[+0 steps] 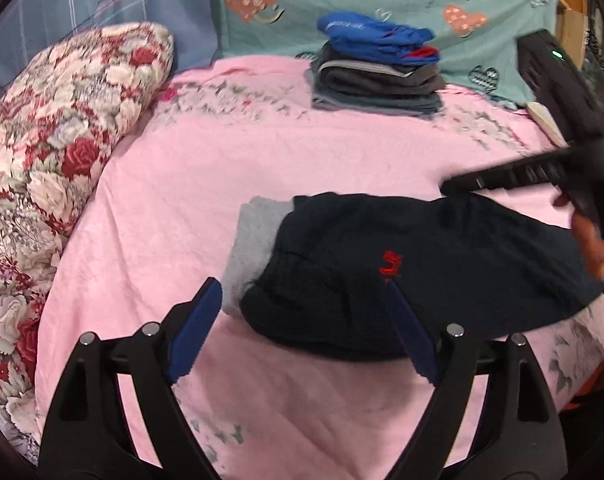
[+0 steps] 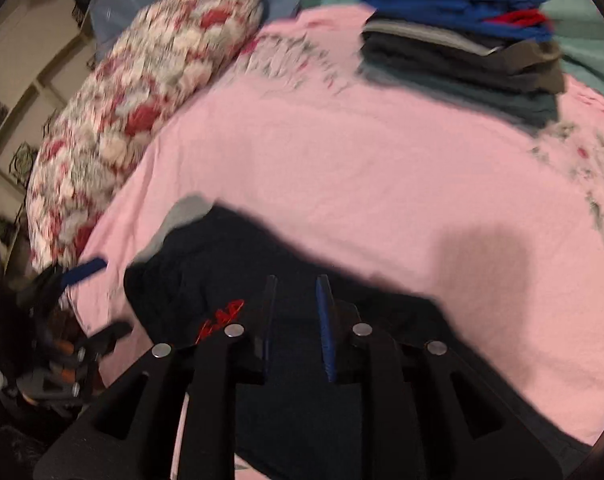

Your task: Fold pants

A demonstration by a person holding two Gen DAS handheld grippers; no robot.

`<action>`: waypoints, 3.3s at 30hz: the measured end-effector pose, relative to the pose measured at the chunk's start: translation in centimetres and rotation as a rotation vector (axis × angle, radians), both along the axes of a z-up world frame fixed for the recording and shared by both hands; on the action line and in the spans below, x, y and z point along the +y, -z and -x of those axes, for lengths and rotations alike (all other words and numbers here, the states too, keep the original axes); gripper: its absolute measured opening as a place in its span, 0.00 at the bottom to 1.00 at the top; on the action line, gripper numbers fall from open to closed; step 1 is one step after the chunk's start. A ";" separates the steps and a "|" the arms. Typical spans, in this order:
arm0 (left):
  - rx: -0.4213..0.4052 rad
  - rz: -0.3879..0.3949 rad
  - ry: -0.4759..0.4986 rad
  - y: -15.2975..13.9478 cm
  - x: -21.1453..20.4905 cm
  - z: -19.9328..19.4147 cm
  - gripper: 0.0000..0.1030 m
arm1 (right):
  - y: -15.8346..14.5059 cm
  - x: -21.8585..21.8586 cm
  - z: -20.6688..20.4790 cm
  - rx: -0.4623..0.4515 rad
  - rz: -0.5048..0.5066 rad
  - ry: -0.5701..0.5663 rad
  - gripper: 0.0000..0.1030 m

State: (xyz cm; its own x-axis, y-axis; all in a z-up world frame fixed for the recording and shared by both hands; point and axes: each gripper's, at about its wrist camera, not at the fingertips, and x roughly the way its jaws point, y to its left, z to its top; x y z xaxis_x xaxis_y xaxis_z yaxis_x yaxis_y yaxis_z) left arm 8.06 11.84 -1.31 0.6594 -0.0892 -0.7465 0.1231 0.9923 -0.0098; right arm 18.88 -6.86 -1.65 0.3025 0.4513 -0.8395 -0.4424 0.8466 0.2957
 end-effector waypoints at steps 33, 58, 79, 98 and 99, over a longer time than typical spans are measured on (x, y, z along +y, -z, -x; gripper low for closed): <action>-0.008 -0.084 0.251 0.2 -12.9 1.7 0.82 | -0.3 -24.0 17.7 -0.170 0.056 0.555 0.31; 0.126 -0.061 0.538 5.3 -38.3 0.4 0.86 | 7.2 -45.6 23.2 0.051 -0.219 0.825 0.21; 0.072 -0.038 0.246 2.7 -20.5 -1.2 0.86 | -5.0 -21.5 15.8 -0.159 -0.311 0.365 0.19; 0.023 0.075 0.217 1.2 -13.4 0.2 0.86 | -2.0 -14.0 15.1 -0.131 -0.175 0.270 0.49; 0.005 0.076 0.240 0.7 -13.8 0.7 0.86 | -1.9 -15.2 14.7 -0.116 -0.187 0.318 0.47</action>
State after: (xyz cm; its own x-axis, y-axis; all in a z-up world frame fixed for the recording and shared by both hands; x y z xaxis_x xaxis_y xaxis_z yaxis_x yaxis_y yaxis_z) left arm 7.36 -1.97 -1.96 0.6092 -0.2989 -0.7345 0.3549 0.9311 -0.0845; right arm 4.18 -22.02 0.24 0.5401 0.4621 -0.7034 -0.2060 0.8829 0.4218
